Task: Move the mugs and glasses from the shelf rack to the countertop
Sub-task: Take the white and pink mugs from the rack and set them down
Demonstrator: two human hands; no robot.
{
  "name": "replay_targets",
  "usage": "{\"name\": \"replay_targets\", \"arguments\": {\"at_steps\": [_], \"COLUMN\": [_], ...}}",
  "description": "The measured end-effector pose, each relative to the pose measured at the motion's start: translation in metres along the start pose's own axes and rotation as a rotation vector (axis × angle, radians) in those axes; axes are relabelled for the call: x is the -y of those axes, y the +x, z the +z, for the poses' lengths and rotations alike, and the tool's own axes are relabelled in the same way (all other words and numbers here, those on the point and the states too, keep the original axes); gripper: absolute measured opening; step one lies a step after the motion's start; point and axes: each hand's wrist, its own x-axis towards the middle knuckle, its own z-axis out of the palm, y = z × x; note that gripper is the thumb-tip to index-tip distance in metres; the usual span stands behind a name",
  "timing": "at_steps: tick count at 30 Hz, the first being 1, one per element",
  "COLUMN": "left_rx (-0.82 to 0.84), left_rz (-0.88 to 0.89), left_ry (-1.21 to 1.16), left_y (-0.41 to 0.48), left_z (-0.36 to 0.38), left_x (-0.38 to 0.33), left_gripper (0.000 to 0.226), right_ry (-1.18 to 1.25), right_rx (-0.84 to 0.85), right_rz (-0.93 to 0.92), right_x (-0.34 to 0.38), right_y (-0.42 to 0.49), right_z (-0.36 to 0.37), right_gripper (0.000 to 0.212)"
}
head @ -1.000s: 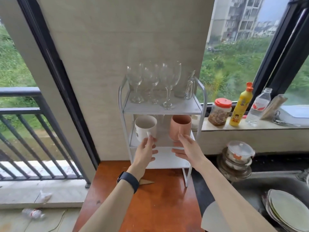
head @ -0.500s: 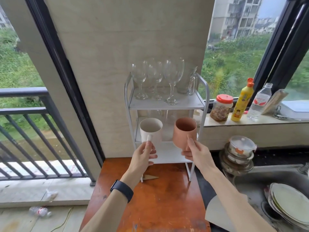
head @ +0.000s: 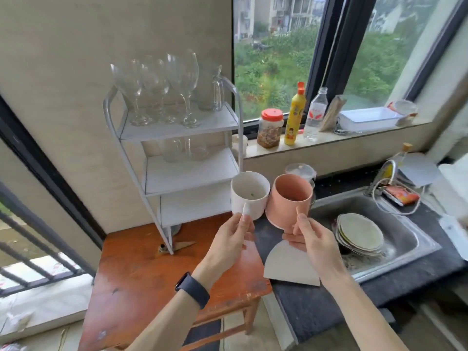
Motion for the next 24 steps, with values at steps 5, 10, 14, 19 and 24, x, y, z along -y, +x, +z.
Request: {"name": "replay_targets", "arguments": {"at_steps": [5,10,14,19,24], "left_rx": [0.247,0.475,0.668,0.848,1.039], "left_rz": [0.042,0.099,0.095,0.111,0.161], "left_ry": [0.021,-0.059,-0.124,-0.124,-0.078], "left_y": [0.003,-0.021,-0.068,-0.143,-0.211], "left_z": [0.104,0.24,0.366,0.512,0.631], "left_x": [-0.03,-0.08,-0.12,-0.157,-0.195], "left_gripper": [0.034,0.032,0.033,0.033,0.04], "right_ry": [-0.014,0.036,0.068,0.07,0.093], "right_rx": [-0.222,-0.483,-0.673,-0.923,-1.166], "right_rz": [0.035,0.039,0.024,0.03,0.066], "right_x": [-0.013,-0.034,-0.043,-0.048,-0.056], "right_y": [-0.042,-0.102,-0.175,-0.28,-0.378], "right_z": [-0.109,-0.24,-0.355,-0.486,-0.593], "right_gripper": [0.042,0.044,0.045,0.05,0.052]}}
